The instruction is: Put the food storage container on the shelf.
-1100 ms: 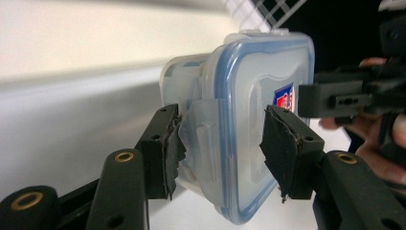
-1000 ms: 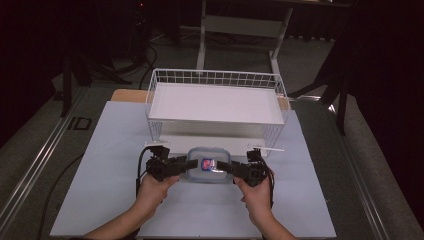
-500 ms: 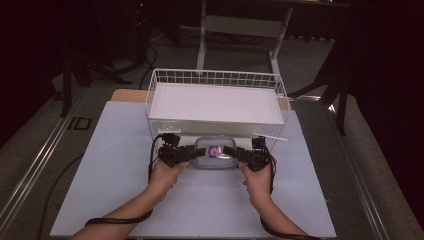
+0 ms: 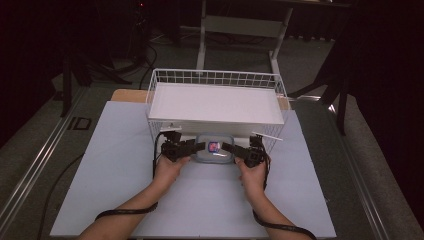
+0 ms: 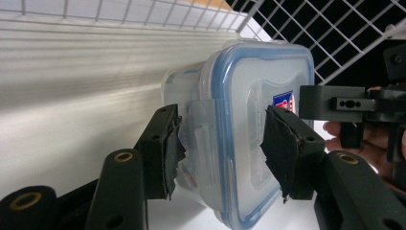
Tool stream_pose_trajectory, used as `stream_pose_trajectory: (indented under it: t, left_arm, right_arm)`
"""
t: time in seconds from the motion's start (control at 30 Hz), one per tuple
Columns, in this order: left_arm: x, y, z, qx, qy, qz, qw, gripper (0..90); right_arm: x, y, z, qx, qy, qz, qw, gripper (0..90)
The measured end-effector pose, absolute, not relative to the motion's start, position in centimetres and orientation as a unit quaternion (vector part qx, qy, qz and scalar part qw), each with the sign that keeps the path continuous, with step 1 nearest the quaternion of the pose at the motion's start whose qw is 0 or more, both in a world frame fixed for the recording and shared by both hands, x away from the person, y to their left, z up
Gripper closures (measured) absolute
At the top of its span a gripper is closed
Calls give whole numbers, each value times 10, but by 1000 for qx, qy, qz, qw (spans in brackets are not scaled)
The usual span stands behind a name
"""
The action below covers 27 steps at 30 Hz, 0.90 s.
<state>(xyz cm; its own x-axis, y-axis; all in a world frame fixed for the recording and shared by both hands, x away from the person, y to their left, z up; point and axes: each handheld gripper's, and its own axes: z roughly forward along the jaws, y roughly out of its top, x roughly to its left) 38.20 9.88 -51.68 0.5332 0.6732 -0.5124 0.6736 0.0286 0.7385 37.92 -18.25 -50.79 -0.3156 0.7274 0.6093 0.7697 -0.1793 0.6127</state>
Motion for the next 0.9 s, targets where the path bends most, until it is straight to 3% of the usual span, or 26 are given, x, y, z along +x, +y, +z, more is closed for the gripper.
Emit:
stream_pose_trajectory:
  t: [0.13, 0.2, 0.63, 0.73, 0.9]
  left_arm:
    - [384, 99, -517, 703, 467, 24, 535, 493]
    - [386, 99, -512, 707, 465, 42, 532, 590]
    - [388, 96, -525, 691, 450, 82, 559, 540]
    - [386, 93, -526, 698, 443, 109, 552, 526]
    - [384, 91, -528, 693, 445, 118, 555, 507]
  right_arm:
    - [385, -182, -510, -586, -637, -501, 15, 414]
    - [387, -180, -509, -589, -643, -489, 11, 409]
    - [390, -179, -515, -604, -620, -501, 14, 384]
    - [391, -176, -519, -607, -620, -497, 4, 334]
    - [392, -173, -517, -593, -634, -496, -21, 330]
